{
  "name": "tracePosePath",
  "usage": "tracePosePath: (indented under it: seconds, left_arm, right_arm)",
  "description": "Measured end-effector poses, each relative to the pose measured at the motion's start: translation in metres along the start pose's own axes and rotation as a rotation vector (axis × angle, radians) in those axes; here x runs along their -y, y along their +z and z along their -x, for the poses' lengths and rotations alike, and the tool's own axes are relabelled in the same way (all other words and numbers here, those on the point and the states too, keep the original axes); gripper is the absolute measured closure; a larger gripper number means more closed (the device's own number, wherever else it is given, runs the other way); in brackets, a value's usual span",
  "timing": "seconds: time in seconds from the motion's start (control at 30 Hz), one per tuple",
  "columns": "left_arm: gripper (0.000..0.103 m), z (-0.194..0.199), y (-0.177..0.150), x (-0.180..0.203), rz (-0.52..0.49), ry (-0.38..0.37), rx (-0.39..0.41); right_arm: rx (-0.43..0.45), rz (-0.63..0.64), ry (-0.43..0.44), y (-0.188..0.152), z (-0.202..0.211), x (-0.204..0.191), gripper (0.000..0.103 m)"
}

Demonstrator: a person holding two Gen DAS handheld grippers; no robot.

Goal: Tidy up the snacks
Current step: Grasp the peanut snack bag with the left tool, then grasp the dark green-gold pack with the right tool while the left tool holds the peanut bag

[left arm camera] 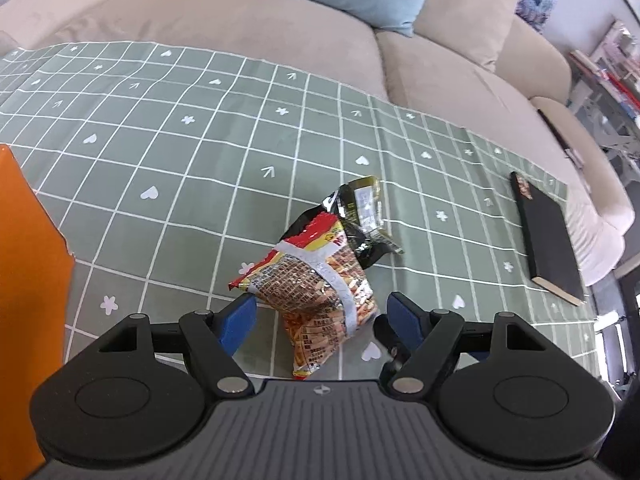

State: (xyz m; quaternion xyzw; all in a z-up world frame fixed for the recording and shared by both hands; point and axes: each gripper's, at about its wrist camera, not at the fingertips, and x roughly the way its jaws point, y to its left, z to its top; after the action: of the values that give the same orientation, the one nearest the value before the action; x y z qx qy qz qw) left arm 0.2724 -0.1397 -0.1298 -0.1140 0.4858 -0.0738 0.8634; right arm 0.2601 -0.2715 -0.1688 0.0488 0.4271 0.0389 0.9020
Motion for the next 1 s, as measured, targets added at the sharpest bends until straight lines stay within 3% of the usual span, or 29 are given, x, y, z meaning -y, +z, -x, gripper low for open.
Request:
tracePosePath:
  seconds: [0.13,0.3,0.4,0.43,0.73,0.83,0.93,1.0]
  left_arm:
    - [0.016,-0.006,0.001,0.0,0.004,0.054,-0.011]
    - [0.027,-0.011,0.0,0.001,-0.007,0.074,-0.042]
    - [0.046,-0.011,-0.001,-0.001,-0.021,0.057,-0.049]
    - [0.056,-0.01,-0.001,-0.002,-0.027,0.054,-0.049]
    - [0.071,0.005,0.001,-0.012,-0.059,0.054,-0.008]
    - [0.085,0.011,0.001,-0.014,-0.085,0.072,0.003]
    - [0.086,0.012,0.003,-0.02,-0.084,0.074,-0.01]
    - [0.086,0.013,0.004,-0.023,-0.092,0.076,-0.009]
  right_arm:
    - [-0.003,0.018,0.037,-0.002,-0.001,-0.004,0.047]
    - [-0.019,0.016,0.095,-0.005,-0.002,-0.009,0.048]
    - [-0.018,0.037,0.101,-0.006,-0.002,-0.014,0.048]
    - [-0.018,0.041,0.095,-0.006,-0.002,-0.015,0.048]
    - [-0.002,-0.021,0.056,-0.004,-0.003,-0.002,0.048]
    - [0.024,-0.047,0.06,-0.001,-0.002,0.001,0.047]
    - [0.038,-0.07,0.074,0.003,-0.003,0.001,0.046]
    - [0.047,-0.075,0.079,0.006,-0.005,0.0,0.04]
